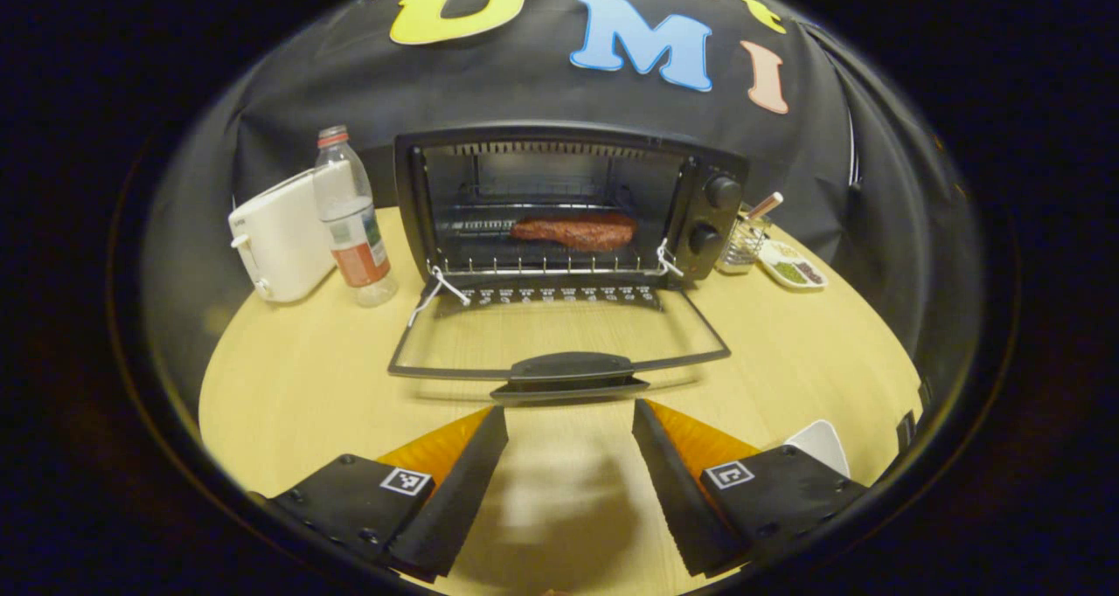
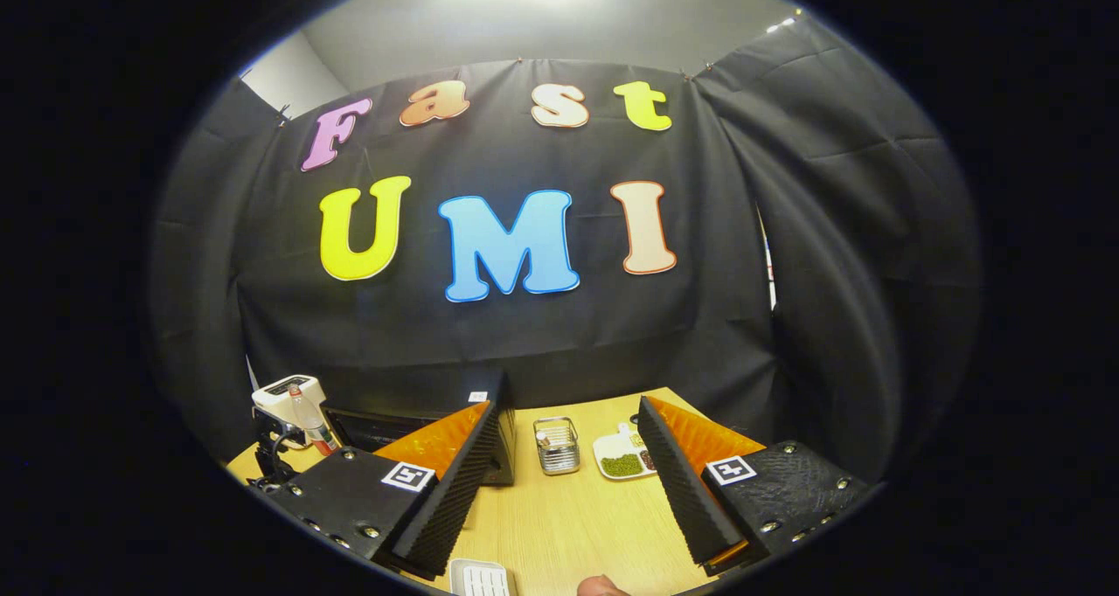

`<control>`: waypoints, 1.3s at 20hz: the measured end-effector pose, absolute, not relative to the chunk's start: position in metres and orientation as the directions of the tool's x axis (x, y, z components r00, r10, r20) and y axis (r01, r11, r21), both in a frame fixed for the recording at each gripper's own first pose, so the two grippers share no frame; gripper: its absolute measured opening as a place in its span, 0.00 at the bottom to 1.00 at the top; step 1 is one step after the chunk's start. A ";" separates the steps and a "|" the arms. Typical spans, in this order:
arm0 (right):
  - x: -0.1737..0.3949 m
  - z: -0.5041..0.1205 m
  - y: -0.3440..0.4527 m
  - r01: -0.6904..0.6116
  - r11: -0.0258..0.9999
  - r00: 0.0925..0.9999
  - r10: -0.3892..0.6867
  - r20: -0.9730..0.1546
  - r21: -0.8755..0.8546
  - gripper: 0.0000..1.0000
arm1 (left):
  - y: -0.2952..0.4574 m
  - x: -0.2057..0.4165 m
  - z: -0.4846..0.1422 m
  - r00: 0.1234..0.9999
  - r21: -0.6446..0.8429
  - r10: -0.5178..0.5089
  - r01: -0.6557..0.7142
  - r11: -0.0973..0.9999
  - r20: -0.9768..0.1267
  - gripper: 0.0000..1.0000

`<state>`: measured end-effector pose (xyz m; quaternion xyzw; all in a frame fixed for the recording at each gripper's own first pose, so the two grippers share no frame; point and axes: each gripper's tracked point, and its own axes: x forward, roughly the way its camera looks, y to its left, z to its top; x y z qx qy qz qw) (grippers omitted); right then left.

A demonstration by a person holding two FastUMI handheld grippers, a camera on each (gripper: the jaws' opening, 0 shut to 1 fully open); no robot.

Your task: Open the electric oven with the left hand, put the food in, and close the electric oven.

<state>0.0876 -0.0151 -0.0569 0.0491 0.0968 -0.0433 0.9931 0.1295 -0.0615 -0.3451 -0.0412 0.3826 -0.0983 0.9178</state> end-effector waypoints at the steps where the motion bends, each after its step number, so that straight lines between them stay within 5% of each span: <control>1: 0.085 -0.056 -0.018 0.102 0.990 0.976 -0.082 -0.200 0.094 0.97 | -0.063 0.130 -0.351 0.675 -0.155 -0.214 0.148 0.977 -0.706 1.00; 14: 0.068 -0.059 -0.051 0.195 0.977 0.962 -0.174 -0.211 0.082 0.97 | -0.070 0.147 -0.381 0.639 -0.092 -0.167 0.150 0.984 -0.751 0.98; 26: 0.080 -0.064 -0.027 0.098 0.991 0.974 -0.077 -0.215 0.091 0.97 | -0.068 0.149 -0.344 0.722 -0.105 -0.138 0.090 0.990 -0.678 1.00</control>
